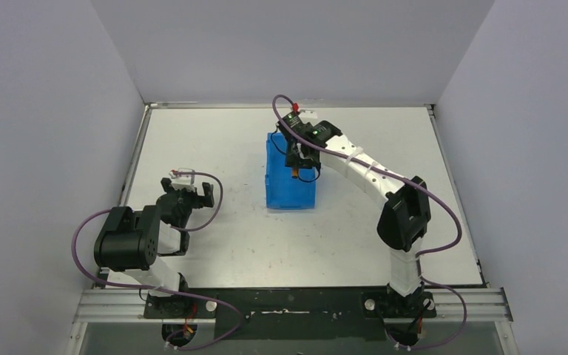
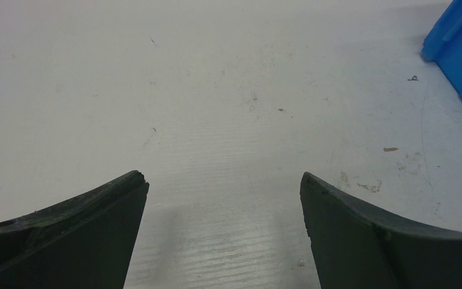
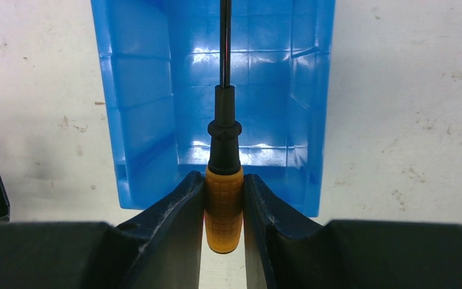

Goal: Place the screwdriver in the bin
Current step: Place the screwdriver in the bin.

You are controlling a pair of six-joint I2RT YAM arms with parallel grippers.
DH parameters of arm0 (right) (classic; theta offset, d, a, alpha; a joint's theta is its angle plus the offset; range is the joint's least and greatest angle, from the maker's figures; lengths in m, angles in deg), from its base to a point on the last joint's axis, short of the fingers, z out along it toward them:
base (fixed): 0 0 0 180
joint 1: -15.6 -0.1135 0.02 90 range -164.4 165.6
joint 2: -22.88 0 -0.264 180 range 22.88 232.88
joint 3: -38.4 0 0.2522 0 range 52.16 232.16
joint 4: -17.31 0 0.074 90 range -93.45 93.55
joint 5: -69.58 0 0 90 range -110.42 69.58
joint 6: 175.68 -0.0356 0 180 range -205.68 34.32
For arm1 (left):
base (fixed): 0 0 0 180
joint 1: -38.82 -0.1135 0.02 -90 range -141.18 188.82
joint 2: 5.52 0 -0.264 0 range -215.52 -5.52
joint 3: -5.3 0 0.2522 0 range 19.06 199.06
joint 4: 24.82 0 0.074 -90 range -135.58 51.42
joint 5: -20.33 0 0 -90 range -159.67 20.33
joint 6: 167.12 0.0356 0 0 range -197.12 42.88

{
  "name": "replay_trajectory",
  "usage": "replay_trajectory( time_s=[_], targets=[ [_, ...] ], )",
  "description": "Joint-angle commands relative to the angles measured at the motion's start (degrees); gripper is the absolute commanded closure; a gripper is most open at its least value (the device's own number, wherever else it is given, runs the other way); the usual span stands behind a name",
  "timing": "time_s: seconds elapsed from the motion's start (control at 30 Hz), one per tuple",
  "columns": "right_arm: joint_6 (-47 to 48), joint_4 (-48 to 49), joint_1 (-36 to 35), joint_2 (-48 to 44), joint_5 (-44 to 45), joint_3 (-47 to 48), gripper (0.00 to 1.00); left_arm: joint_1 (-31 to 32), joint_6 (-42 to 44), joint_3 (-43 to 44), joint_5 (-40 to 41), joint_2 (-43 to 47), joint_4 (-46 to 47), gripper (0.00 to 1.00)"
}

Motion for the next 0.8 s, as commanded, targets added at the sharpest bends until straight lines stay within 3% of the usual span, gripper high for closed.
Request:
replay_trajectory(
  time_s=[0.0,0.77],
  targets=[
    [-2.4,3.0,-1.3,1.5,2.6,2.8,1.0,0.2,0.6,1.5,-1.0,0.3,0.7,0.03],
    [-2.8,11.4,-3.1,3.5,2.4,-9.6,1.0,0.2,0.3,1.0,-1.1,0.0,2.3,0.03]
  ],
)
